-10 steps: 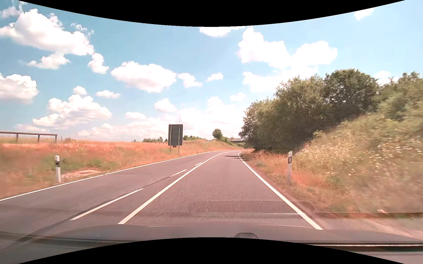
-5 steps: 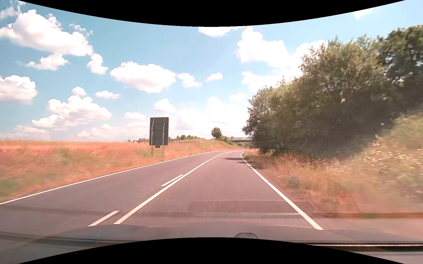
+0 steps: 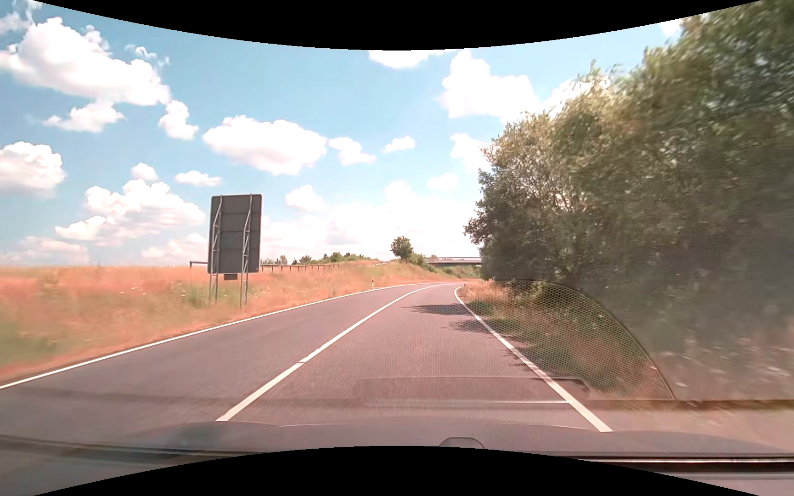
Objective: Follow the waypoints while adhering to traffic rules and regulations
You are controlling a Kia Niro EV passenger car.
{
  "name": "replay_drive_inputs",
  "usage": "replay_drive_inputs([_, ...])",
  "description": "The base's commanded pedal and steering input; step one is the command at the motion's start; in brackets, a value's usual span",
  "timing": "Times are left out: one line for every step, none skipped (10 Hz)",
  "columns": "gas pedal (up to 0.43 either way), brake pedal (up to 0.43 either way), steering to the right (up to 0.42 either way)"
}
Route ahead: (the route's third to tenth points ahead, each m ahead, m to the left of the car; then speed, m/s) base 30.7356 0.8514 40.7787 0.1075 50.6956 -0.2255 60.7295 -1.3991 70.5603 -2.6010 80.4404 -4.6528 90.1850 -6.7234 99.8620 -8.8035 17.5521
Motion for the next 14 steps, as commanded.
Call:
replay_drive_inputs([0.157,0.0,0.005])
replay_drive_inputs([0.157,0.0,0.005])
replay_drive_inputs([0.157,0.0,0.005])
replay_drive_inputs([0.157,0.0,0.005])
replay_drive_inputs([0.157,0.0,0.005])
replay_drive_inputs([0.157,0.0,0.005])
replay_drive_inputs([0.157,0.0,0.005])
replay_drive_inputs([0.157,0.0,0.005])
replay_drive_inputs([0.157,0.0,0.005])
replay_drive_inputs([0.157,0.0,0.005])
replay_drive_inputs([0.157,0.0,0.005])
replay_drive_inputs([0.157,0.0,0.005])
replay_drive_inputs([0.157,0.0,0.005])
replay_drive_inputs([0.157,0.0,0.005])
